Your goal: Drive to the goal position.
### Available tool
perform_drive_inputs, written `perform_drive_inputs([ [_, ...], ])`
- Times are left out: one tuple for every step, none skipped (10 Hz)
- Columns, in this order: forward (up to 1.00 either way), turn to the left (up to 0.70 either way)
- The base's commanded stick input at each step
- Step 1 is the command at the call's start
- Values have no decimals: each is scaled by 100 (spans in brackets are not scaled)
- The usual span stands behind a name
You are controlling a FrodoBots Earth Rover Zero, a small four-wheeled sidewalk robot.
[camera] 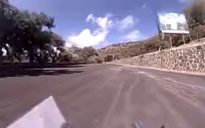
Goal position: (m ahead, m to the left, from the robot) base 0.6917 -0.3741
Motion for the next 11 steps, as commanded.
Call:
perform_drive_inputs([
  [50, -6],
  [50, -3],
  [50, -13],
  [50, -50],
  [50, -50],
  [50, -50],
  [50, -50],
  [50, -39],
  [50, -19],
  [50, 0],
  [50, 0],
])
